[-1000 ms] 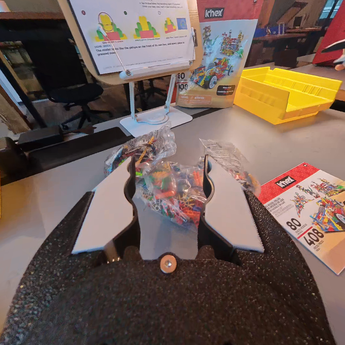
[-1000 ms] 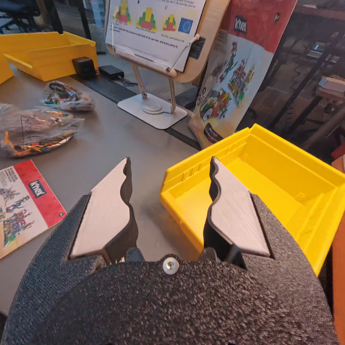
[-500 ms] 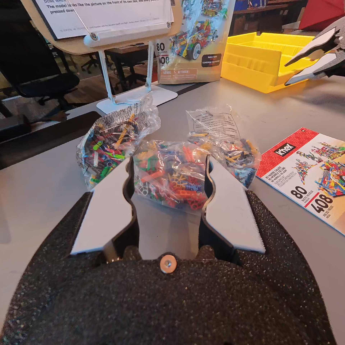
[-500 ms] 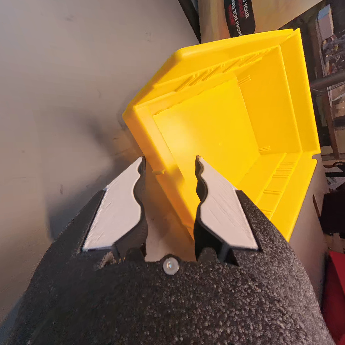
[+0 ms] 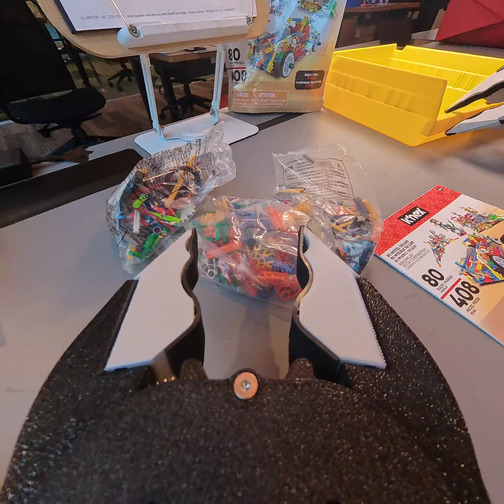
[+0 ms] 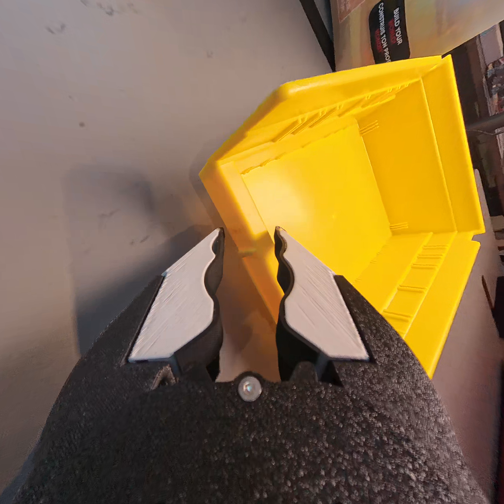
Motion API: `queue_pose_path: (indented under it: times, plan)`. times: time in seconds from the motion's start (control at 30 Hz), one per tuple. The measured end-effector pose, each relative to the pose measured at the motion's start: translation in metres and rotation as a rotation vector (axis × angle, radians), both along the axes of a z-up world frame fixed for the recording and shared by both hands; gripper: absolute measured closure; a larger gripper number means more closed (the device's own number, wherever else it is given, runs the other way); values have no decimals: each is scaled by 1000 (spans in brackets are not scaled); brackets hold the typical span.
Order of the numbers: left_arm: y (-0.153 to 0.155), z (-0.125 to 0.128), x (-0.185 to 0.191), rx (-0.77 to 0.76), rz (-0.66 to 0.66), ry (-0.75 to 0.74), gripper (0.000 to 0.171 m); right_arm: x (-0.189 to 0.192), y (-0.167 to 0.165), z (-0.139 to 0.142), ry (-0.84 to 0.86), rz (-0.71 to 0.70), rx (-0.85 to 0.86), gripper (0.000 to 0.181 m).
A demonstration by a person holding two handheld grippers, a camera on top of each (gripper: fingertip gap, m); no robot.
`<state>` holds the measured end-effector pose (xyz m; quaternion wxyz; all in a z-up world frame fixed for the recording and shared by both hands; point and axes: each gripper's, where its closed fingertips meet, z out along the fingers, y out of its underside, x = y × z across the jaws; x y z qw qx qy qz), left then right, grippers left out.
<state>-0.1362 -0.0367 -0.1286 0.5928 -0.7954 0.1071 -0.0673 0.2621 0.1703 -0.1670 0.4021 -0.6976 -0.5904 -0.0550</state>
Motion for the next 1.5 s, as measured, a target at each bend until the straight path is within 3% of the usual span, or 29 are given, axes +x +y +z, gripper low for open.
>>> queue_pose_path:
  times: [0.1, 0.27, 0.33, 0.37, 0.5, 0.67, 0.8, 0.87, 0.9, 1.0, 1.13, 1.23, 1.33, 1.37, 1.4, 1.47, 1.5]
  plan:
    - [0, 0, -2, 1, 8, -9, 100, -25, -25, 34, 225, 34, -43, 124]
    - [0, 2, -3, 11, 5, -29, 100, -96, -64, 123, 734, 191, -16, 106]
    - [0, 2, -1, 9, -10, -23, 99, -119, -72, 131, 903, 225, -10, 110]
    - [0, 1, 1, 7, -19, -16, 98, -128, -75, 122, 941, 229, -23, 110]
    - [0, -7, 15, -42, -103, 5, 89, -147, -90, 77, 871, 285, -39, 106]
    - [-7, -28, 40, -174, -245, 25, 86, -154, -90, 77, 900, 308, -66, 106]
    - [-6, -51, 35, -287, -183, 124, 124, -160, -104, 67, 820, 391, -39, 116]
    - [-5, -57, 29, -305, -141, 193, 160, -171, -125, 60, 771, 482, -80, 124]
    - [-4, -57, 26, -302, -112, 217, 169, -177, -133, 55, 733, 516, -96, 125]
    - [-1, -49, 14, -261, -38, 206, 171, -193, -152, 36, 602, 588, -159, 118]
    - [3, -19, -11, -138, 52, 88, 171, -213, -159, 30, 570, 593, -277, 114]
    - [2, 9, -17, -15, 42, -46, 171, -245, -162, 34, 589, 560, -355, 100]
    - [0, 20, -13, 28, -5, -184, 171, -286, -171, 29, 581, 517, -408, 81]
    - [0, 20, -12, 35, -7, -200, 171, -295, -172, 22, 541, 502, -396, 83]
    - [0, 19, -13, 40, -6, -200, 171, -300, -167, 15, 487, 474, -344, 99]
    - [1, 19, -13, 53, -2, -181, 171, -297, -155, 18, 462, 480, -252, 160]
    - [1, 19, -13, 58, -4, -179, 171, -290, -146, 26, 508, 466, -240, 177]
